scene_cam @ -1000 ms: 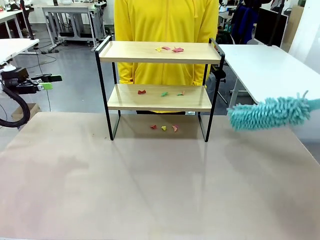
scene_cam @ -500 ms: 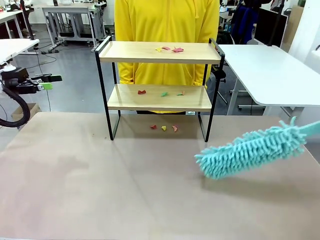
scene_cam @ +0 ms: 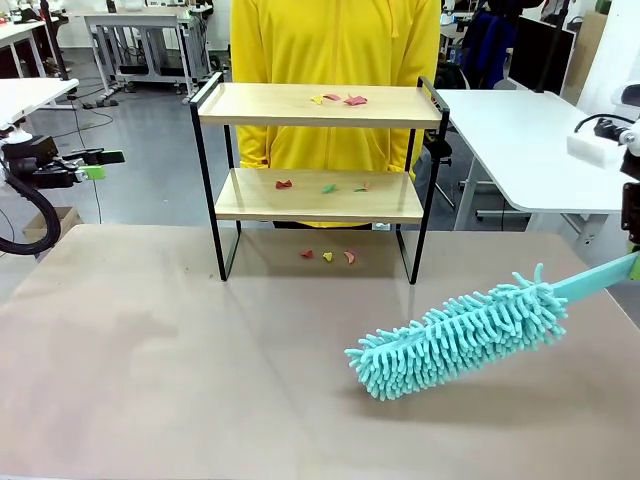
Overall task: Clean the shelf.
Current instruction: Clean the specific section of the Shelf indicated by the human with the Duster.
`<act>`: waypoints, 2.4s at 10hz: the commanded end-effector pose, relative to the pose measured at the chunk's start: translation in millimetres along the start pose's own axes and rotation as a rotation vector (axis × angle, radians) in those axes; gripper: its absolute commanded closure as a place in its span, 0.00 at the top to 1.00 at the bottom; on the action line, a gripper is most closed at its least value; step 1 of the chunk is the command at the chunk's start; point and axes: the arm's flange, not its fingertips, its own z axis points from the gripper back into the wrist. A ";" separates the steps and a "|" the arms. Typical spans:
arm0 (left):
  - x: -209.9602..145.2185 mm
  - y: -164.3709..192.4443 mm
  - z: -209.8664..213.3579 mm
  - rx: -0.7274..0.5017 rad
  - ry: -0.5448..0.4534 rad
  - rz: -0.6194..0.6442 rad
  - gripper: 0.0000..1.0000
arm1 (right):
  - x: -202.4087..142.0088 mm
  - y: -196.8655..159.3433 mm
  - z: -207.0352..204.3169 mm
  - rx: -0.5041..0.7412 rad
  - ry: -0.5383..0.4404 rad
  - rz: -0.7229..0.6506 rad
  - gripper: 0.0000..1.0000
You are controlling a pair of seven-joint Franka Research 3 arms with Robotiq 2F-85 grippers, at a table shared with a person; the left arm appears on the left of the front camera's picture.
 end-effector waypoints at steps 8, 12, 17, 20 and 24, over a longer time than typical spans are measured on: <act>2.8 -1.3 0.5 -0.004 0.000 -0.005 1.00 | -3.6 3.6 3.7 -0.006 0.003 0.000 0.14; 2.8 -1.3 0.5 -0.004 0.000 -0.005 1.00 | -3.6 3.6 3.7 -0.006 0.003 0.000 0.14; 2.8 -1.3 0.5 -0.004 0.000 -0.005 1.00 | -3.6 3.6 3.7 -0.006 0.003 0.000 0.14; 2.8 -1.3 0.5 -0.004 0.000 -0.005 1.00 | -3.6 3.6 3.7 -0.006 0.003 0.000 0.14; 2.8 -1.3 0.5 -0.004 0.000 -0.005 1.00 | -3.6 3.6 3.7 -0.006 0.003 0.000 0.14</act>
